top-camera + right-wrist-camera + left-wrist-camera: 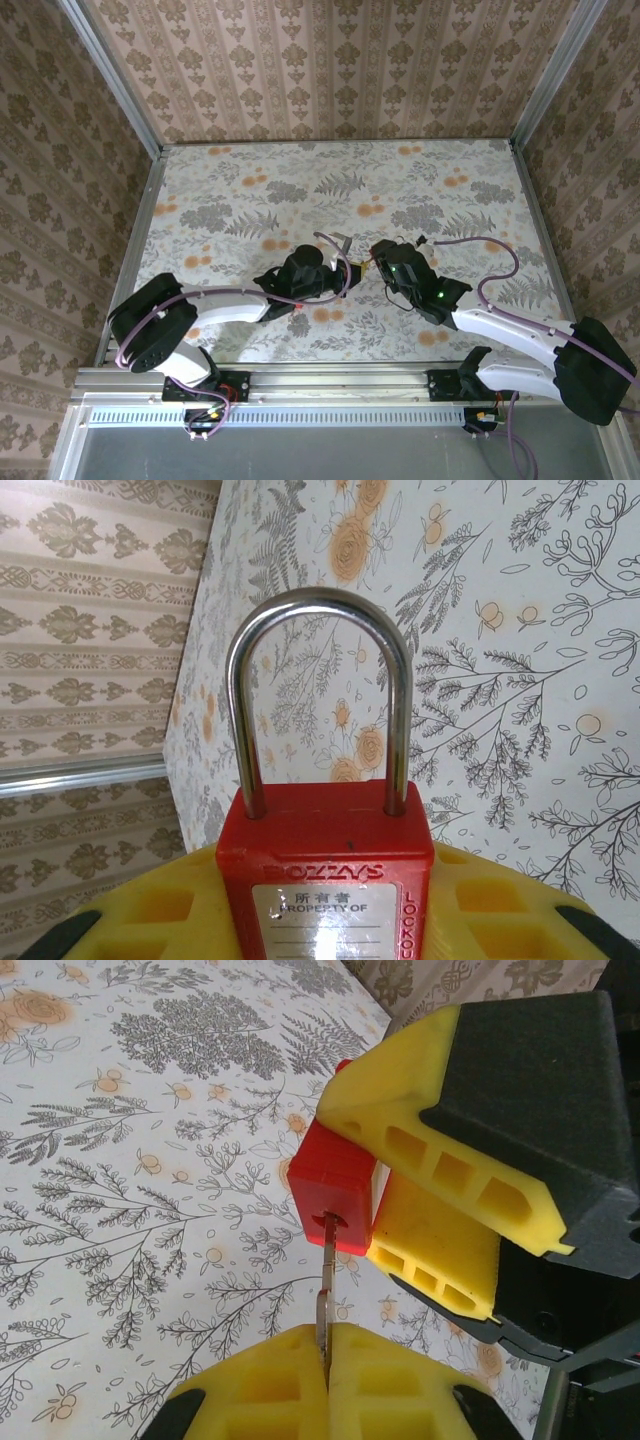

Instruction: Unlock with the key

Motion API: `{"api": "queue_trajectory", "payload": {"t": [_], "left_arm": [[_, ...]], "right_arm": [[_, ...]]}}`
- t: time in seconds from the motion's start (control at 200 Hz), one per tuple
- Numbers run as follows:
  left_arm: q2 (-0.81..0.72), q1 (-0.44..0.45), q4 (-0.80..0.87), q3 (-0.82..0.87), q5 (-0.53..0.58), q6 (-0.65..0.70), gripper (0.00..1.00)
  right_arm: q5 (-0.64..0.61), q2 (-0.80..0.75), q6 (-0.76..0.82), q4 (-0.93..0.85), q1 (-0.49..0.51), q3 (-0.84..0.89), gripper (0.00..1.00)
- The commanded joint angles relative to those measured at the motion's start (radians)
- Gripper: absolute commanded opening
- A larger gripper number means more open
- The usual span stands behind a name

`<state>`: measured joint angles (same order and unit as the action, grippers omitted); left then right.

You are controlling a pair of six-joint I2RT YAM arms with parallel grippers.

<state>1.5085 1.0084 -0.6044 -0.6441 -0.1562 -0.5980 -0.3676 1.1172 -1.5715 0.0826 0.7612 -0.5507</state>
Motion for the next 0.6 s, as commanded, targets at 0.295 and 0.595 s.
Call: {"api": "queue_trajectory", "payload": {"t": [0.295,0.595], "left_arm": [[0.070,-0.010,-0.624,0.020,-0.089,-0.060,0.00],[0.030,-0.022,-0.605,-0.005,-0.112,-0.049,0.00]], "right_arm": [[0.343,-0.028,0.007,-0.003,0.093,-0.035,0.00],[0.357,0.027,0.053,-0.016,0.114,-0.035,0.00]]}}
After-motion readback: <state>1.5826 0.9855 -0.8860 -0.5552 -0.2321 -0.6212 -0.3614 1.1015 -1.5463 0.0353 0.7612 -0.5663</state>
